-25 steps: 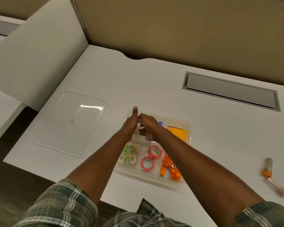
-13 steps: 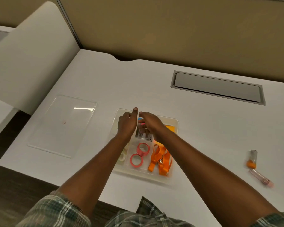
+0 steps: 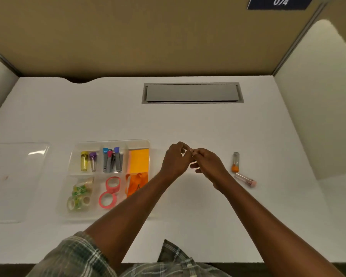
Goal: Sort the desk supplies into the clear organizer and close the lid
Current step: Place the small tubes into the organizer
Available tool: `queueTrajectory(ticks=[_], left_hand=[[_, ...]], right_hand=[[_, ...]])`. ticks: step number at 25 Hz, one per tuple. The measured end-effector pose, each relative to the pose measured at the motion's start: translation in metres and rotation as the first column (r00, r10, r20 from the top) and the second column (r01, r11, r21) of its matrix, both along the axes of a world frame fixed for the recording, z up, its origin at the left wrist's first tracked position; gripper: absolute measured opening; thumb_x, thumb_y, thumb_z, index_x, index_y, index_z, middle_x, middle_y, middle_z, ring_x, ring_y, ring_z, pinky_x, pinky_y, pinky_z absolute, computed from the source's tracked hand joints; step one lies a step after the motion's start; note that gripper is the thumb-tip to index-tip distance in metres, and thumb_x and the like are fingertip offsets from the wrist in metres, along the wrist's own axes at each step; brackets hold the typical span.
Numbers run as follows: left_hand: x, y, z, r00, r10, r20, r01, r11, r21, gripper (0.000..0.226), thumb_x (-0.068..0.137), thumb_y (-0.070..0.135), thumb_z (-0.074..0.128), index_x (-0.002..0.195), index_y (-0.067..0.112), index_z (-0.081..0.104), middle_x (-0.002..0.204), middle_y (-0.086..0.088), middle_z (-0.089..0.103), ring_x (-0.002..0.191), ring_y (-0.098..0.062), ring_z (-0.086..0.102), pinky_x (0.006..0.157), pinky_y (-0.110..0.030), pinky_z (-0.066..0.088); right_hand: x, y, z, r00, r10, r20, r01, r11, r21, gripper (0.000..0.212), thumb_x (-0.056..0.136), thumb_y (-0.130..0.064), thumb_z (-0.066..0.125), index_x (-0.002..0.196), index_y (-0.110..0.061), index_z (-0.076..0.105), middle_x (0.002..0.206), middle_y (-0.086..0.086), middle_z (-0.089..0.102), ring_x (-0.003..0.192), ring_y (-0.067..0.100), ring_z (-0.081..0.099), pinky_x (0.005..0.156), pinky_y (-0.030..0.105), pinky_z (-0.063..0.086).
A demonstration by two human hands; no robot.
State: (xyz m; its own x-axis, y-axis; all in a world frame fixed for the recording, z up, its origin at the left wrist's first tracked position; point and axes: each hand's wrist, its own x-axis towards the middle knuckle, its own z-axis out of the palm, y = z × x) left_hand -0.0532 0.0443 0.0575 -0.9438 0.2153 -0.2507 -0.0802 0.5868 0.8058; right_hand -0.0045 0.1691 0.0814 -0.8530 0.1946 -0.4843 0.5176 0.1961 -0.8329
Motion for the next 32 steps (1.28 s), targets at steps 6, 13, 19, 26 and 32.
queueTrajectory(ticks=[6, 13, 19, 26, 32], left_hand=[[0.031, 0.105, -0.023, 0.936, -0.352, -0.006, 0.348, 0.928, -0.133, 0.036, 0.094, 0.033, 0.058, 0.127, 0.020, 0.056, 0.124, -0.004, 0.053, 0.109, -0.021, 0.057, 0.088, -0.034, 0.047], [0.045, 0.148, -0.052, 0.660, -0.751, -0.025, 0.648, 0.585, -0.488, 0.078, 0.084, -0.003, 0.048, 0.154, 0.024, 0.026, 0.166, -0.001, 0.005, 0.130, -0.030, 0.038, 0.088, -0.042, 0.045], [0.053, 0.128, -0.067, 0.642, -0.764, -0.071, 0.551, 0.523, -0.650, 0.057, 0.086, -0.002, 0.043, 0.140, 0.016, 0.043, 0.143, -0.016, 0.037, 0.112, -0.033, 0.045, 0.078, -0.039, 0.043], [0.064, 0.088, -0.075, 0.741, -0.652, -0.160, 0.467, 0.671, -0.576, 0.049, 0.087, 0.000, 0.046, 0.133, 0.016, 0.048, 0.119, -0.012, 0.047, 0.100, -0.030, 0.048, 0.069, -0.035, 0.042], [0.062, 0.046, -0.058, 0.812, -0.523, -0.258, 0.420, 0.831, -0.363, 0.048, 0.089, 0.014, 0.062, 0.135, 0.019, 0.049, 0.121, -0.007, 0.052, 0.105, -0.026, 0.052, 0.077, -0.037, 0.050]], right_hand=[[0.060, 0.111, -0.025, 0.997, 0.014, -0.076, 0.024, 0.875, 0.484, 0.020, 0.096, -0.034, 0.058, 0.105, -0.020, 0.068, 0.102, -0.005, 0.069, 0.098, 0.015, 0.065, 0.081, 0.031, 0.050], [0.100, 0.168, -0.065, 0.973, 0.109, 0.203, -0.220, 0.704, 0.676, 0.056, 0.093, -0.034, 0.061, 0.145, -0.023, 0.044, 0.139, 0.007, 0.048, 0.127, 0.027, 0.048, 0.095, 0.042, 0.049], [0.107, 0.164, -0.082, 0.975, 0.144, 0.170, -0.222, 0.660, 0.718, 0.031, 0.090, -0.033, 0.064, 0.120, -0.026, 0.060, 0.115, 0.003, 0.052, 0.107, 0.024, 0.053, 0.079, 0.036, 0.051], [0.101, 0.156, -0.082, 0.999, -0.030, 0.036, 0.009, 0.878, 0.478, 0.031, 0.081, -0.028, 0.076, 0.106, -0.021, 0.060, 0.097, 0.004, 0.061, 0.086, 0.022, 0.061, 0.075, 0.033, 0.048], [0.084, 0.118, -0.061, 0.970, -0.241, -0.041, 0.244, 0.965, 0.101, 0.018, 0.085, -0.022, 0.073, 0.102, -0.026, 0.069, 0.108, 0.000, 0.069, 0.079, 0.017, 0.064, 0.066, 0.027, 0.049]])
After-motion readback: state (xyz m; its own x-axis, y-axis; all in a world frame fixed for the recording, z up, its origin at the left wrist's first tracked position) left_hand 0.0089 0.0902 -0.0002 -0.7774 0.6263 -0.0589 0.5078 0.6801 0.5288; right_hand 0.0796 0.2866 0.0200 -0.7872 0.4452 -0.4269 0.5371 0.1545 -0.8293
